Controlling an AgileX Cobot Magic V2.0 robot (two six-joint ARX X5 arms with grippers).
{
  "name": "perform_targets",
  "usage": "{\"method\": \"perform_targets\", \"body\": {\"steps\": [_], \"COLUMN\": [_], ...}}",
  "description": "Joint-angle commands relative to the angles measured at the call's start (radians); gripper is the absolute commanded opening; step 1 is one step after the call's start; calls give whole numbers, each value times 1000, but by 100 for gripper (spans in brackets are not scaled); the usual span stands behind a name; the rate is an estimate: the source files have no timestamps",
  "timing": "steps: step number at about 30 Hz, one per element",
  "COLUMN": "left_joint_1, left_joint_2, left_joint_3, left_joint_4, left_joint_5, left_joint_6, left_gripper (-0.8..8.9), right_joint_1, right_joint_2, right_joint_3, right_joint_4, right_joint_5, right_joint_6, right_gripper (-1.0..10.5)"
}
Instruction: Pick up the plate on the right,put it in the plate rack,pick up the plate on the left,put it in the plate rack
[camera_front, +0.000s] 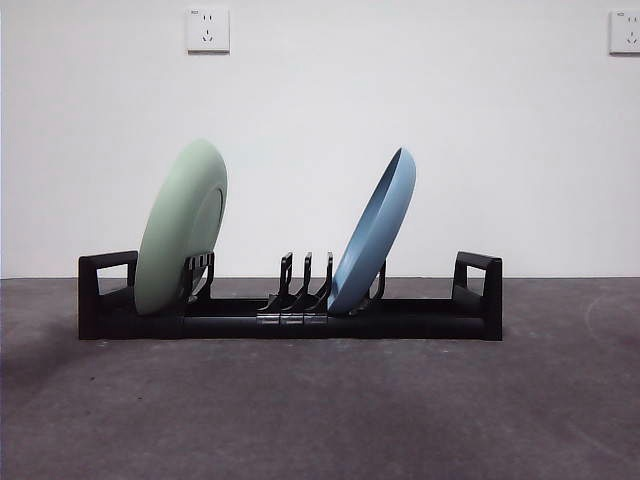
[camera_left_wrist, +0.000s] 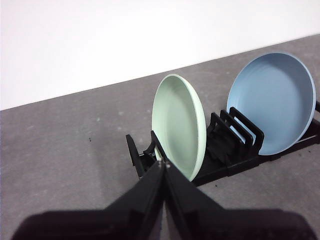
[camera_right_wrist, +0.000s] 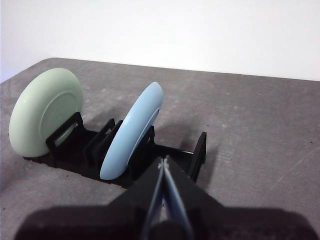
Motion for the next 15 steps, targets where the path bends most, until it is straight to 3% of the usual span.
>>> {"method": "perform_targets", "body": {"steps": [1,15], "left_joint_1": [3,3], "left_joint_2": [1,8], "left_joint_3": [-5,-5], "left_joint_4": [-3,-29], "left_joint_5": [-1,-6], "left_joint_6": [-20,-13], "left_gripper": [-2,-2], "right_joint_1": [0,0], "right_joint_2": [4,4], "right_joint_3": [-6,-6], "right_joint_4": [5,5], "right_joint_5": [5,2], "right_joint_6": [8,8], "right_gripper": [4,5]}}
